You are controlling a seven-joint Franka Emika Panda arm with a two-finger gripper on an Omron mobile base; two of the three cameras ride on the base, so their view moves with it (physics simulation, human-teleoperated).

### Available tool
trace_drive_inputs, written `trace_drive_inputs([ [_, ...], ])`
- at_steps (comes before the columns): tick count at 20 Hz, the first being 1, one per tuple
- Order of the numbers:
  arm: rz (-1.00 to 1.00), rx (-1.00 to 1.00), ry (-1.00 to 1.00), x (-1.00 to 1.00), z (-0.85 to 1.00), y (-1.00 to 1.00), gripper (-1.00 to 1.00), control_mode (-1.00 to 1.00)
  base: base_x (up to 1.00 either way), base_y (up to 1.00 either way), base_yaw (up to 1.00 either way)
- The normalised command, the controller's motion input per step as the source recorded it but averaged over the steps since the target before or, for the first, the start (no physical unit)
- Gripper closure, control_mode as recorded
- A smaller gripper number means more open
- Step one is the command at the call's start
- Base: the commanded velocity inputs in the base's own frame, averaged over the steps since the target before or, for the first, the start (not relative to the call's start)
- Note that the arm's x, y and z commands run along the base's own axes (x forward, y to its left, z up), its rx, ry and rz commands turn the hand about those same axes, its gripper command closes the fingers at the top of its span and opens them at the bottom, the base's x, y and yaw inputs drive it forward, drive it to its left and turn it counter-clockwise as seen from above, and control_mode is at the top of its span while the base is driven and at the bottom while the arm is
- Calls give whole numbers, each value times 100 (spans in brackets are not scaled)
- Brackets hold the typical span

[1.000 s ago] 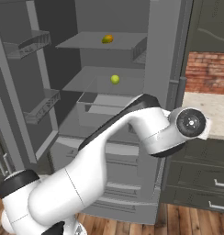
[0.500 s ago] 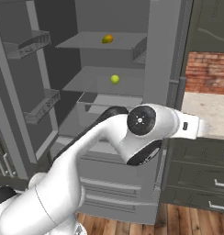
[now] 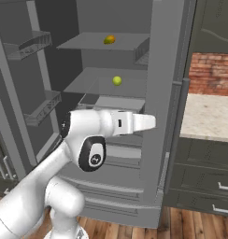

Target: Retrieve the mango and pear from the fridge and place them into the bowl on the dining table.

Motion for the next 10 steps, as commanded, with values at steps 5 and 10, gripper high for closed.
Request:
trace_drive_inputs([
  [5, 0, -16, 0, -18, 36, 94, -100, -100, 0, 0, 0],
  [10, 0, -1, 3, -37, 50, 59, -100, -100, 0, 0, 0],
])
